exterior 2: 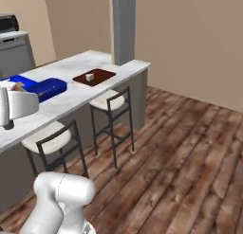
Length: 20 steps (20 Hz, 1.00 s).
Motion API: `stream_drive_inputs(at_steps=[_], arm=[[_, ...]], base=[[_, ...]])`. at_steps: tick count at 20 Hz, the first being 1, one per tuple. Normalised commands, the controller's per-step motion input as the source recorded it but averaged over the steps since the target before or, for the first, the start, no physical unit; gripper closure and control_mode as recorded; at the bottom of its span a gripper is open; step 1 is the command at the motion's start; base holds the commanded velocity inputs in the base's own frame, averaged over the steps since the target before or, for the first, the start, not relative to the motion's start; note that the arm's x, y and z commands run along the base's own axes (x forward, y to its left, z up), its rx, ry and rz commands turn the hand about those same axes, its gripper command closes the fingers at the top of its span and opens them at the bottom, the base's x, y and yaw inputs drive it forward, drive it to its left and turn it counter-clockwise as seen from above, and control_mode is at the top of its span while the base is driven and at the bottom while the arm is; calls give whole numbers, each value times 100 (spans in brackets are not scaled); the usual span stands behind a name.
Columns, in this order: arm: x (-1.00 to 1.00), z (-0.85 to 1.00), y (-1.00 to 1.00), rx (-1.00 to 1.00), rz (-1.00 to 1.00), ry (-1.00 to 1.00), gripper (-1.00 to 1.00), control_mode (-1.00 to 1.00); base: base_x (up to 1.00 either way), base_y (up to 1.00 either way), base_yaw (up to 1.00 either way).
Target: Take the cakes from the fridge and place them on the empty tray on the dining counter.
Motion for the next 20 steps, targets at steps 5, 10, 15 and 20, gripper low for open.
stream_drive_inputs(at_steps=[5, 10, 15, 20], arm=[[0, 0, 0, 0, 0, 0, 100, 100], [0, 0, 0, 0, 0, 0, 100, 100], [0, 0, 0, 0, 0, 0, 100, 100], [0, 0, 0, 0, 0, 0, 100, 100]], base=[[100, -40, 40], [100, -42, 48], [100, -61, 47], [89, -75, 48]])
